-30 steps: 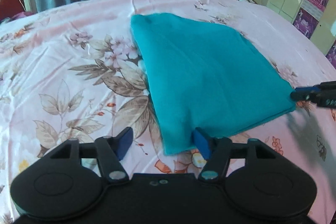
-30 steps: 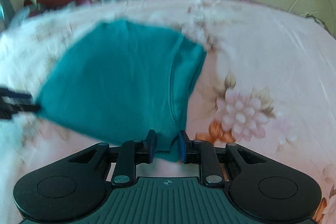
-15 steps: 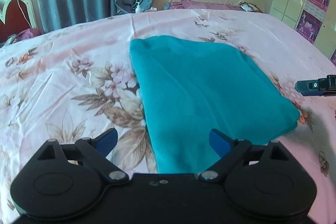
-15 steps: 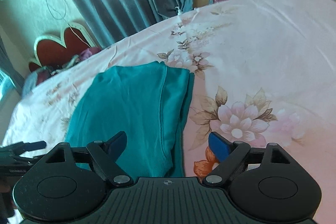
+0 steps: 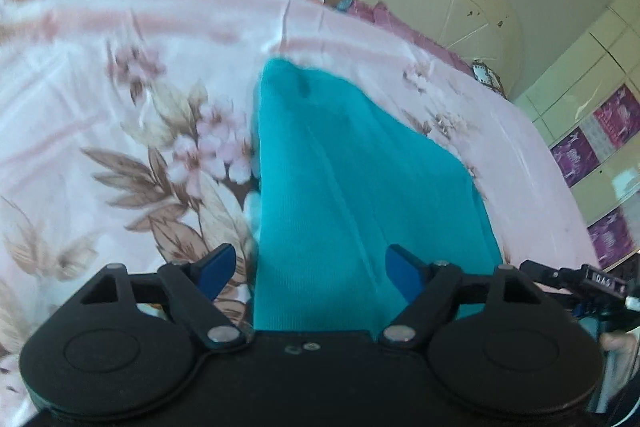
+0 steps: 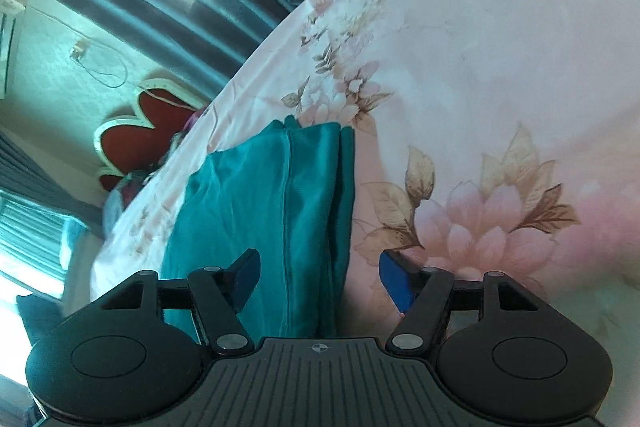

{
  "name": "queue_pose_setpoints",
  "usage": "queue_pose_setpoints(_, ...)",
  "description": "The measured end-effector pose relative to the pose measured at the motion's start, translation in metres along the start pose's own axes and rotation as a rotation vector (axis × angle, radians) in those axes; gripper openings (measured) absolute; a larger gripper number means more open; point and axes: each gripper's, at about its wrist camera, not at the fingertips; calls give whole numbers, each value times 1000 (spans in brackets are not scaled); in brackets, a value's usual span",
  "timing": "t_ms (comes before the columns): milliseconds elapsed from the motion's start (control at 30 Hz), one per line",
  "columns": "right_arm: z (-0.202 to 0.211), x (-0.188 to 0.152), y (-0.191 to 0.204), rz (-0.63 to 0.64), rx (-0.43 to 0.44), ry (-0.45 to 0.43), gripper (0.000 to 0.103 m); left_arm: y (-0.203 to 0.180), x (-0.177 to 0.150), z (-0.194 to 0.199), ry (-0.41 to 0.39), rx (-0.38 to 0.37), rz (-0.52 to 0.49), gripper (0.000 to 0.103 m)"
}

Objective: Fold small clothes

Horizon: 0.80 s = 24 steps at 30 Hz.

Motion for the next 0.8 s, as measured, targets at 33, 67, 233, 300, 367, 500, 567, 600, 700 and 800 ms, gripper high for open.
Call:
queue_pose_setpoints(33, -3, 1, -1, -5, 4, 12, 66, 2, 0, -5, 12, -3, 12, 80)
queue_pose_setpoints(67, -7, 2, -2, -4, 11, 24, 66, 4, -1, -9, 23, -1, 17, 78)
queue_pose_setpoints(233, -30, 15, 1, -2, 43, 74, 66, 6, 7, -20, 23, -6, 18, 75)
queue_pose_setpoints(300, -41, 21, 4, -12, 58, 86, 66, 7, 13, -27, 34, -23, 29, 75)
queue_pose_setpoints(367, -50, 25, 9, -7, 68, 98, 66, 9, 19, -33, 48, -52, 51, 72)
queue_pose_setpoints(500, -53, 24, 21, 81, 15, 113, 52, 2, 25, -41, 78, -52, 26, 46)
queue_pose_setpoints(567, -45, 20, 20, 130, -26, 105, 40, -13, 25, -38, 83, -16, -74, 45)
queue_pose_setpoints(600, -38, 19, 19, 155, -52, 71, 40, -16, 24, -37, 79, -7, -98, 47)
queue_pose_setpoints(700, -8, 26, 18, 156, -64, -108, 40, -15, 20, -35, 62, 39, -93, 68)
queue_pose_setpoints(800, -15, 31, 22, 174, -60, -102, 40, -16, 18, -28, 12, 61, -96, 66)
Point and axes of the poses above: each gripper's, at about its wrist camera, not at the fingertips, and z roughly against the way its jaws point, y to its left, x to its top, and after that the axes turned 6 degrees about -y, right-handed
